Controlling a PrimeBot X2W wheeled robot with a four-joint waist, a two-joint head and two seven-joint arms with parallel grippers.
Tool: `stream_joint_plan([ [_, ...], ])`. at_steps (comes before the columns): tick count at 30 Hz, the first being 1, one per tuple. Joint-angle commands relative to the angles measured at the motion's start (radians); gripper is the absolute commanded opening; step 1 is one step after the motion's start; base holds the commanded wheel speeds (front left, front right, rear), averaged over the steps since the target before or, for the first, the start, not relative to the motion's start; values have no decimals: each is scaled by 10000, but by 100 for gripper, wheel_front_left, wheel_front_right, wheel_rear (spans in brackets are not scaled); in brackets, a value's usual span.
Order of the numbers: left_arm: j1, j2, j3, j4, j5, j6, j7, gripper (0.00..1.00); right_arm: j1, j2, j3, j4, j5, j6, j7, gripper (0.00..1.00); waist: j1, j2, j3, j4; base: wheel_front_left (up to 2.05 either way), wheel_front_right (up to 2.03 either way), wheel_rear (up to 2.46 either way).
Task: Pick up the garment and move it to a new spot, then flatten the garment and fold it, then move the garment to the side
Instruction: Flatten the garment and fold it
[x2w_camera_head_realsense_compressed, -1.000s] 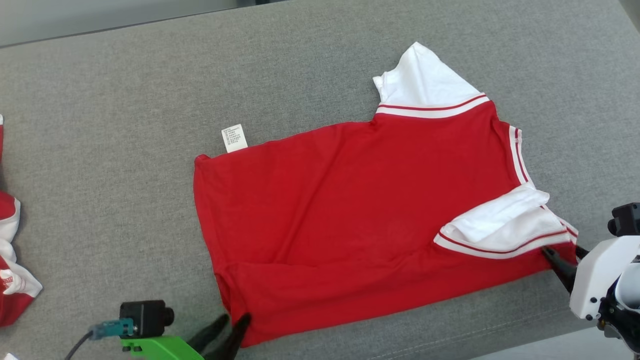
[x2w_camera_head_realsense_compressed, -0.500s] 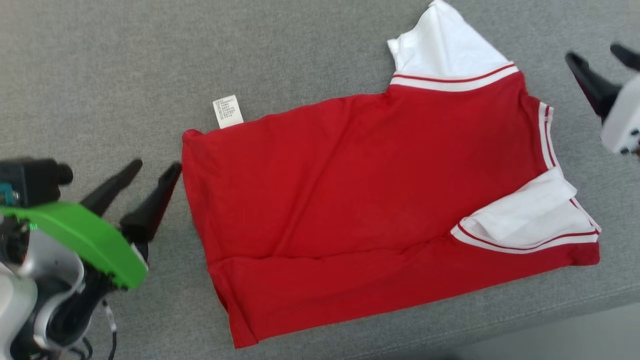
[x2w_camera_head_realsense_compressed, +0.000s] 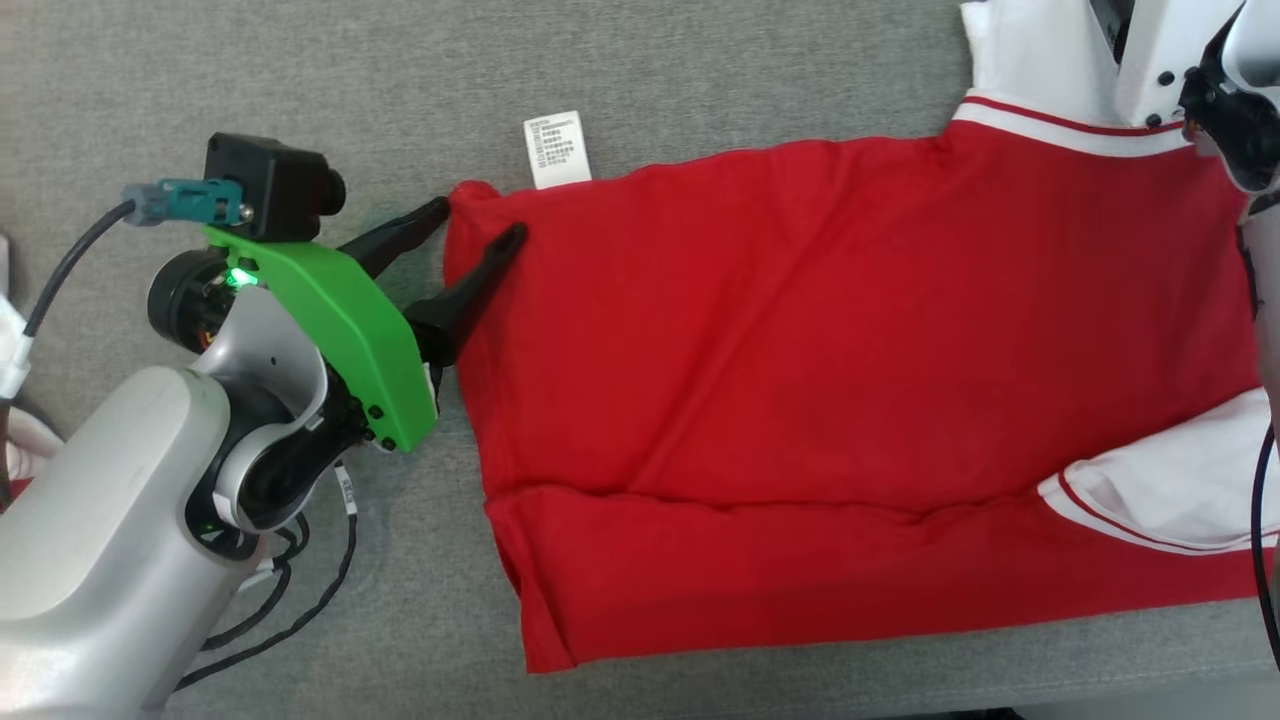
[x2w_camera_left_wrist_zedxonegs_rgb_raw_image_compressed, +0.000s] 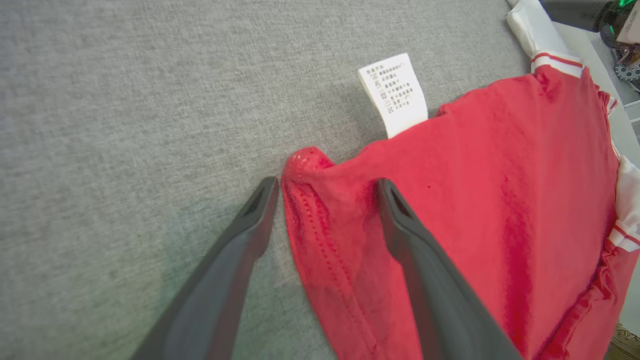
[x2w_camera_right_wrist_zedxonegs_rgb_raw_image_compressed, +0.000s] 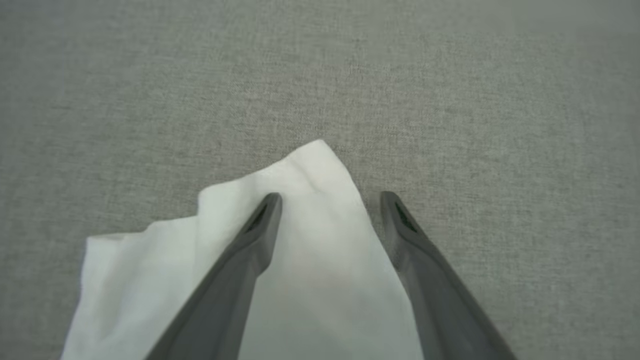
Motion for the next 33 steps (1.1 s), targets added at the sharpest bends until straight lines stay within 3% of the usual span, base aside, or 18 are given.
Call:
stream_joint_plan([
  [1,-158,-79,-98,140,46,-83,113,100,-178,-18,81,279,-43,-15,-40,100,-3,0,227,370,0,0,0],
  [9,-645,-367,-368,668,126,-371,326,100,-450,106,685,1489,349,-5,222,100,-3,0,225,245,0,0,0],
  [10,-689,-407,-395,715,130,-403,338,100,-460,99,734,1566,379,-5,225,69,-3,0,231,229,0,0,0],
  [11,-714,-454,-411,779,93,-460,351,100,-477,99,625,1670,412,-7,111,0,-3,0,236,207,0,0,0],
  [12,-730,-478,-423,834,60,-503,345,22,-446,175,674,1757,533,-10,155,0,-3,0,229,196,0,0,0],
  [13,-726,-508,-416,909,24,-528,316,0,-412,275,744,1766,782,-10,155,0,-3,0,210,178,0,0,0],
  [21,-646,-85,156,620,172,-282,-283,0,-1284,8,739,1199,1536,-10,-1706,0,-3,0,76,-83,0,0,0],
  [33,605,577,982,-866,-129,572,-1047,0,-492,-540,1738,179,3227,-10,-2806,0,-3,0,-527,-831,0,0,0],
])
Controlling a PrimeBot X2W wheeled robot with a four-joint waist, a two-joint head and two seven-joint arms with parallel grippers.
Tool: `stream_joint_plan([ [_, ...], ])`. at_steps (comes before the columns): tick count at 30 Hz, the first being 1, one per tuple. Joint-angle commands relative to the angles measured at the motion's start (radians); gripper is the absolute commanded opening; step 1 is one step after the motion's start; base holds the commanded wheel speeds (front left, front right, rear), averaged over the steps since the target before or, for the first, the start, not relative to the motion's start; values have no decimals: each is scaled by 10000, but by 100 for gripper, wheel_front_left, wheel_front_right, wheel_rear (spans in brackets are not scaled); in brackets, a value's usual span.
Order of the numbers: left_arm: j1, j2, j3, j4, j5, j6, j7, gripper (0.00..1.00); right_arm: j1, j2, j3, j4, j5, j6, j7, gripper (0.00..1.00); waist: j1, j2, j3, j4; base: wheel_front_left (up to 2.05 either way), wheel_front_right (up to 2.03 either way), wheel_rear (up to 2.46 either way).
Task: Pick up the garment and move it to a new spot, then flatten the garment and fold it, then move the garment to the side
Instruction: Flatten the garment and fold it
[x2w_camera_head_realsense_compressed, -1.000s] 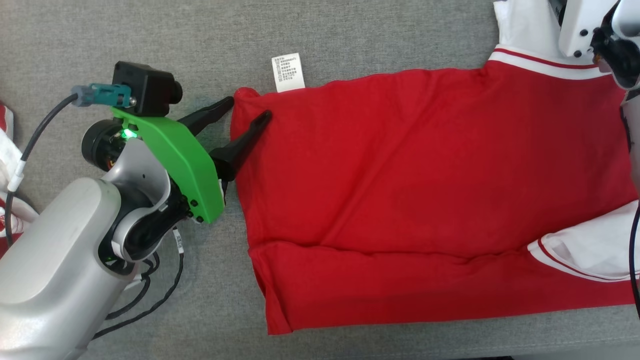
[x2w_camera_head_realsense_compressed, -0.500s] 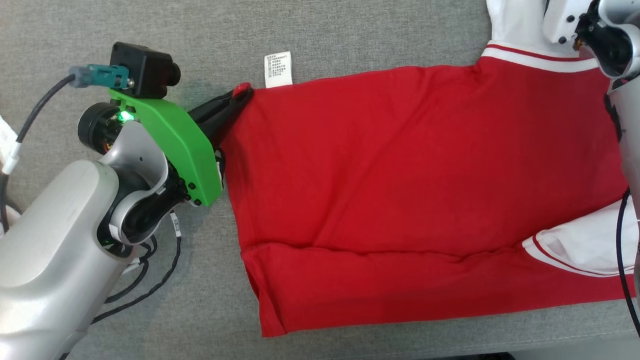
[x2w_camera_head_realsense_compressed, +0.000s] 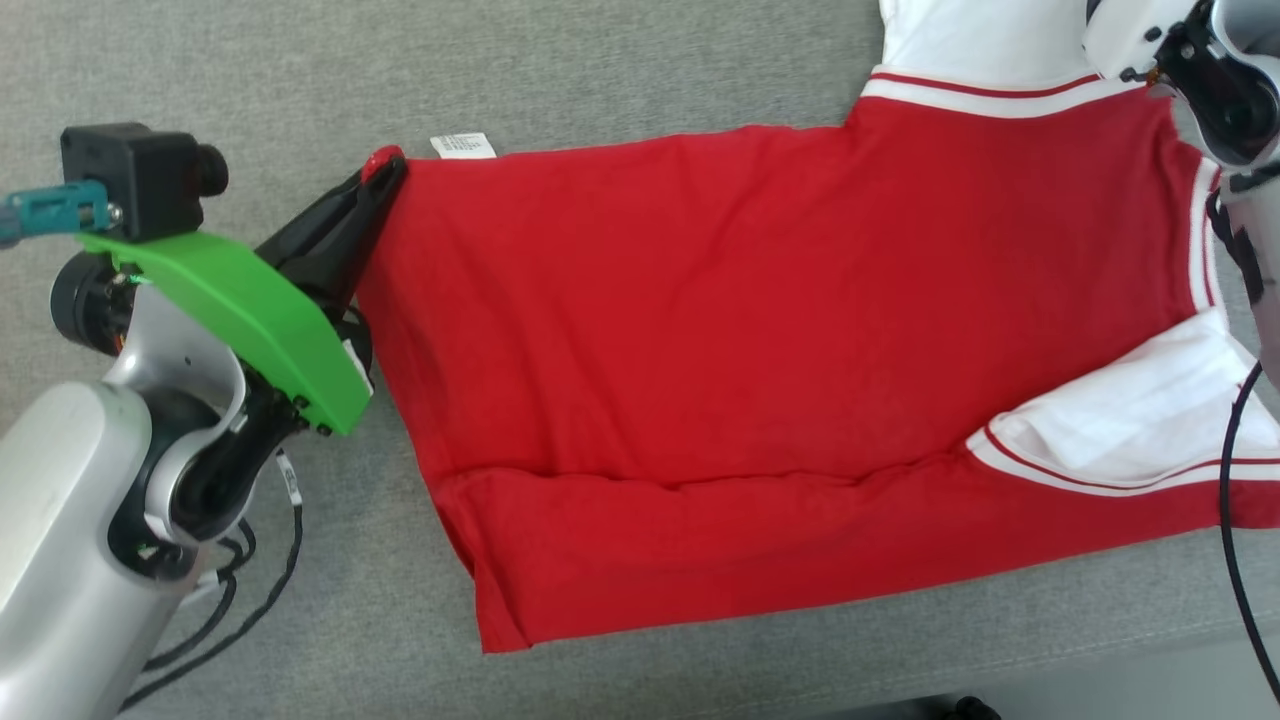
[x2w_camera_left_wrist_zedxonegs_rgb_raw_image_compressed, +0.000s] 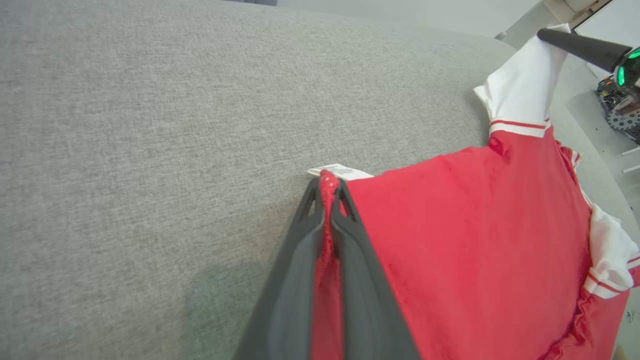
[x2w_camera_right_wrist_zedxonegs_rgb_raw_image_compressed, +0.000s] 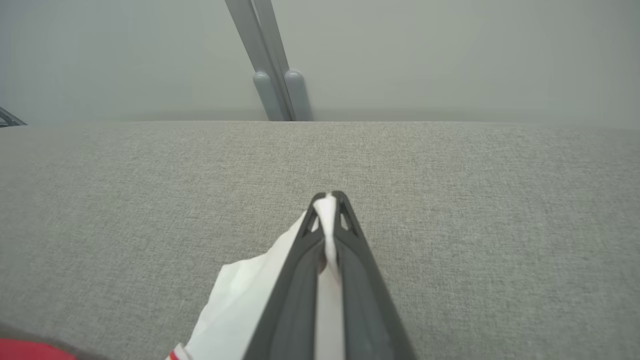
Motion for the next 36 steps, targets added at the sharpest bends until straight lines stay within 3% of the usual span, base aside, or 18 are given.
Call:
stream_joint_plan([
  [1,288,123,95,-158,-110,109,-96,0,390,-120,39,-267,273,-4,-189,0,0,0,-255,-253,0,0,0],
  [8,1321,363,319,-994,-234,549,-478,0,1939,-600,335,-1658,1083,-4,-705,0,0,0,-862,-678,0,0,0],
  [16,2614,534,483,-1635,-336,949,-1055,0,4070,-756,-293,-3442,1553,-4,-1124,0,0,0,-1349,-891,0,0,0],
  [27,4041,668,444,-2268,-269,1355,-1628,0,6636,11,-1344,-4699,1304,-4,-1062,0,0,0,-1598,-1113,0,0,0],
  [36,4536,732,384,-2453,-210,1380,-1857,0,7858,440,-2168,-5280,1375,-4,-794,0,0,0,-1922,-1007,0,0,0],
])
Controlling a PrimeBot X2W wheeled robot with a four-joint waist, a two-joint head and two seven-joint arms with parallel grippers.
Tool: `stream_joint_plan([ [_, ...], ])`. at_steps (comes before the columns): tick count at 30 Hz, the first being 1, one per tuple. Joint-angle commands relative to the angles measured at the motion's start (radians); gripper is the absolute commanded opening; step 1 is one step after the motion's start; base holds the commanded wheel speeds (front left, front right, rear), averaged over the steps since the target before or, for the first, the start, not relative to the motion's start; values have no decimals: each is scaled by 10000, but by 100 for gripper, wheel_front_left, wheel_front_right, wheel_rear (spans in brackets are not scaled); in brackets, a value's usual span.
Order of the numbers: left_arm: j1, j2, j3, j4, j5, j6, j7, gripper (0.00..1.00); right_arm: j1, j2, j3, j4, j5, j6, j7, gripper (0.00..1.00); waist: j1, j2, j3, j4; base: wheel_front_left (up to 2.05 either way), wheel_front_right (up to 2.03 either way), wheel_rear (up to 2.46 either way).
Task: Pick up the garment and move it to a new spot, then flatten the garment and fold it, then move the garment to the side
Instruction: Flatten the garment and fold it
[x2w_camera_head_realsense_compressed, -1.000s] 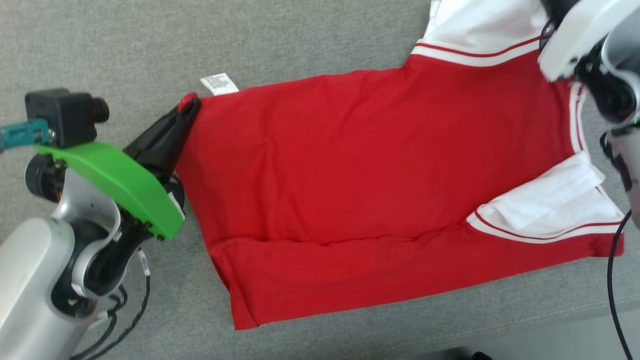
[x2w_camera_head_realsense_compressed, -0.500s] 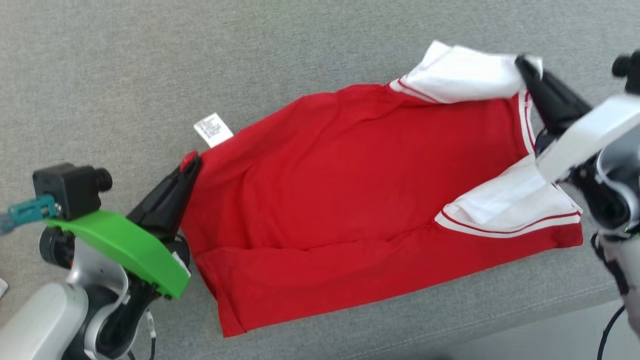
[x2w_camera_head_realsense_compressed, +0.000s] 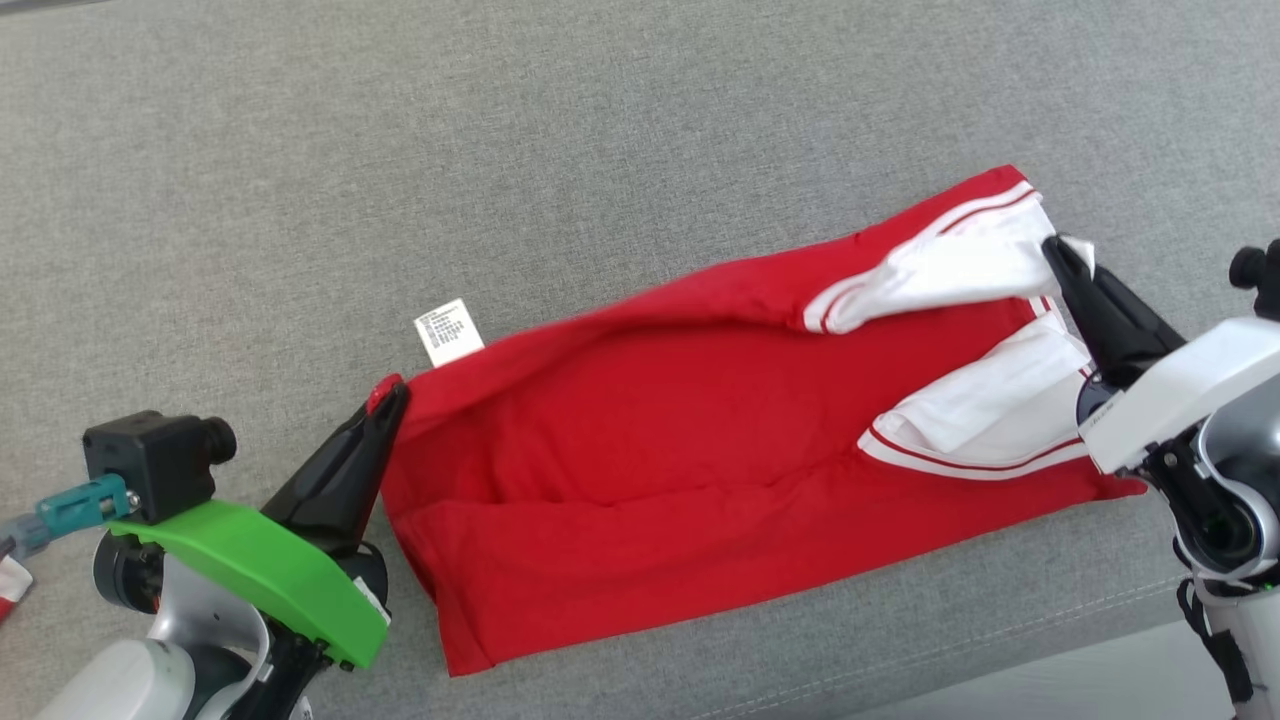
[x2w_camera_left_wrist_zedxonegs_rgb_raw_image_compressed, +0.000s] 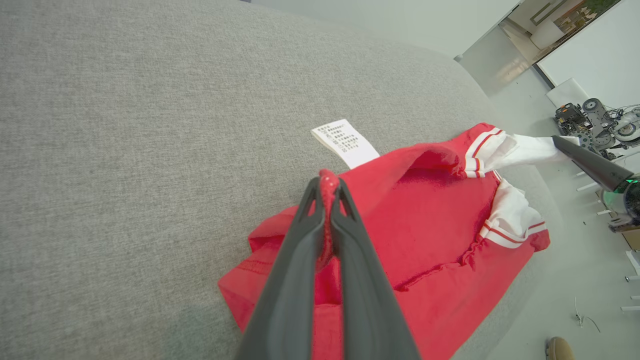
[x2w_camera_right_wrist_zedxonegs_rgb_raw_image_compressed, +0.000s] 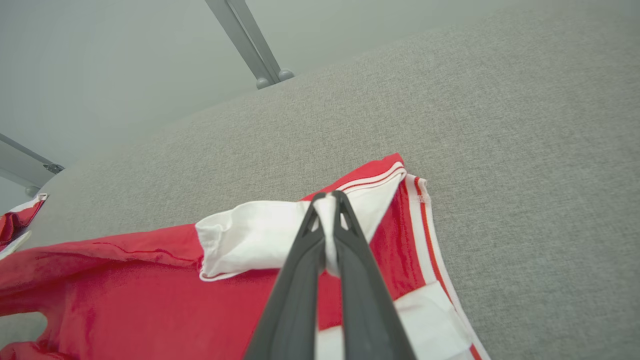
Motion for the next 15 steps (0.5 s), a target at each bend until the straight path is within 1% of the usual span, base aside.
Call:
stream_joint_plan([
  [1,140,63,-9,76,70,-20,-34,0,235,71,-104,-68,48,-4,56,0,0,0,-55,29,0,0,0],
  [8,331,12,-226,394,245,-114,-155,0,586,352,-305,151,-22,-4,97,0,0,0,-159,-34,0,0,0],
  [15,508,115,-265,281,262,-36,-130,0,566,461,-395,252,0,-4,193,0,0,0,-225,-32,0,0,0],
])
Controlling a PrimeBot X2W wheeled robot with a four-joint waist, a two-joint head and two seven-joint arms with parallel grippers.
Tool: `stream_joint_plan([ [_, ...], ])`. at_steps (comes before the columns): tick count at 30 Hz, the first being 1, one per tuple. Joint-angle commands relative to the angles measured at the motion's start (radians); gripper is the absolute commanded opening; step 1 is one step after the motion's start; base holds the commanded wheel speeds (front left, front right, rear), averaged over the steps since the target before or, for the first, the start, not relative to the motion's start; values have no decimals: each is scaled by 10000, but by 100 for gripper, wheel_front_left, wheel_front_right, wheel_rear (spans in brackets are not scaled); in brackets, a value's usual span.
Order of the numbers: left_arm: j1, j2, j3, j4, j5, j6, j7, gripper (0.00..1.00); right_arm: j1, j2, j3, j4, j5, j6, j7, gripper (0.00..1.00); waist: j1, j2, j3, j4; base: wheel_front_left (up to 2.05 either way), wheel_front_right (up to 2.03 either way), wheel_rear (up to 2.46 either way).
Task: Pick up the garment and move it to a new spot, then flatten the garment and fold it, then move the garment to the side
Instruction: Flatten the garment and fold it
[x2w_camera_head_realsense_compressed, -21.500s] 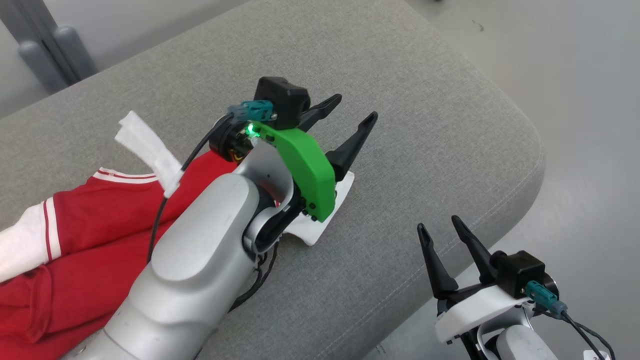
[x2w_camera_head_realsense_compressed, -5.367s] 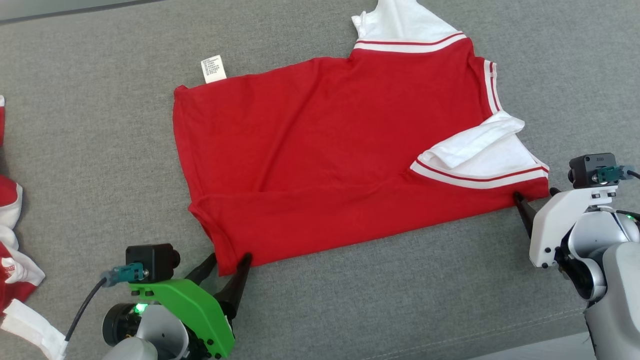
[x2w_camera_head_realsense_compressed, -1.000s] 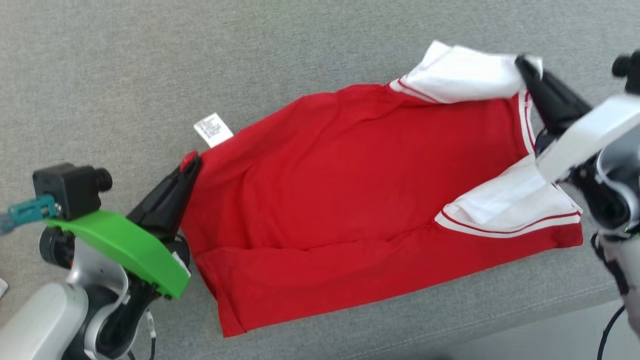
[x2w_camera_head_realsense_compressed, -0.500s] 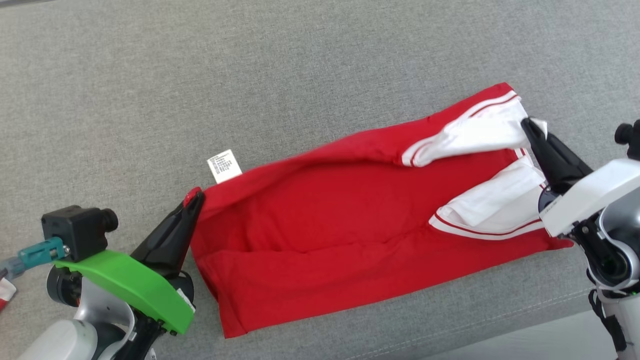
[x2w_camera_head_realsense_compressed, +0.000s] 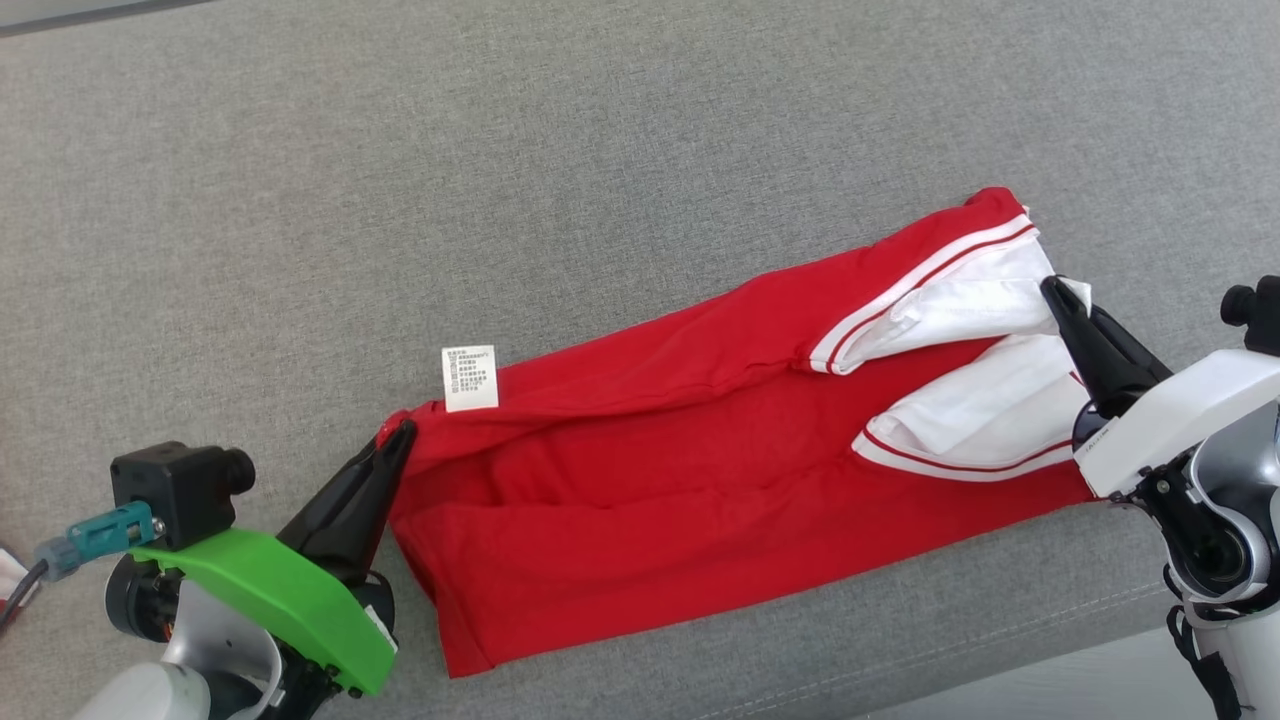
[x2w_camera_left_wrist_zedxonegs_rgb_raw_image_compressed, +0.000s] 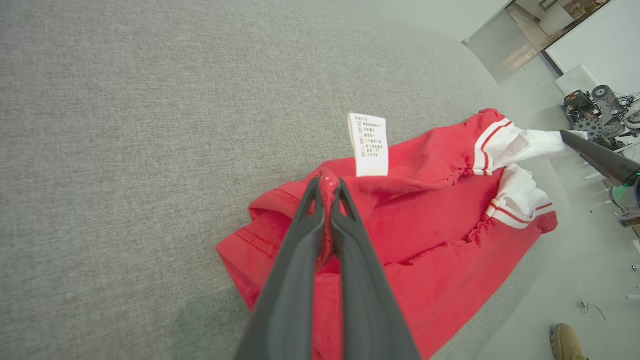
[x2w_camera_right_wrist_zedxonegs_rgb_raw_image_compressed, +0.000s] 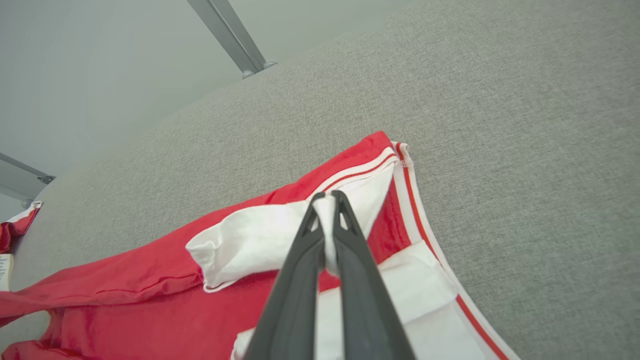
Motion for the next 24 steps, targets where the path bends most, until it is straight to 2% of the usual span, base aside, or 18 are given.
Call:
stream_joint_plan([
  [1,202,101,-41,-9,123,43,40,7,70,27,-9,48,-19,-4,52,0,0,0,-2,-1,0,0,0],
  [2,233,106,-90,-13,124,37,79,30,59,29,19,88,-55,-4,80,0,0,0,2,-5,0,0,0],
  [3,268,90,-130,-10,160,57,77,48,34,39,35,171,-131,-4,103,0,0,0,14,-15,0,0,0],
  [4,313,61,-188,32,174,96,97,100,9,30,69,263,-213,-4,166,0,0,0,23,-21,0,0,0],
  [5,346,58,-332,78,248,109,153,100,-1,-8,201,352,-288,-1,287,0,0,0,32,-24,0,0,0],
  [6,408,46,-419,112,272,122,191,100,-13,-34,240,428,-362,-3,353,7,0,0,39,-29,0,0,0],
  [7,469,49,-507,182,369,148,192,100,-42,-65,247,541,-470,-3,410,21,0,0,43,-33,0,0,0],
  [8,508,46,-566,237,436,184,154,100,-42,-44,273,661,-490,-3,546,40,0,0,38,-33,0,0,0],
  [9,582,10,-629,309,495,225,101,100,-12,-56,339,779,-564,-3,717,41,0,0,22,-31,0,0,0],
  [10,630,-14,-661,379,573,252,4,100,0,-94,332,845,-622,-3,825,48,0,0,8,-29,0,0,0],
  [11,740,-60,-638,463,628,331,-113,100,20,-150,271,933,-731,-3,930,100,0,0,-15,-25,0,0,0],
  [14,1072,-310,-451,513,574,491,-706,100,91,-214,159,1084,-1012,-1,1317,100,0,0,-128,-16,0,0,0],
  [21,1818,-1013,403,688,1565,833,-3395,100,-359,-32,-682,1200,-1451,-3,1756,100,0,0,-207,67,0,0,0],
  [24,1952,-1510,851,798,2135,830,-3682,100,-809,186,-964,1542,-1973,-1,1841,100,0,0,-117,132,0,0,0],
])
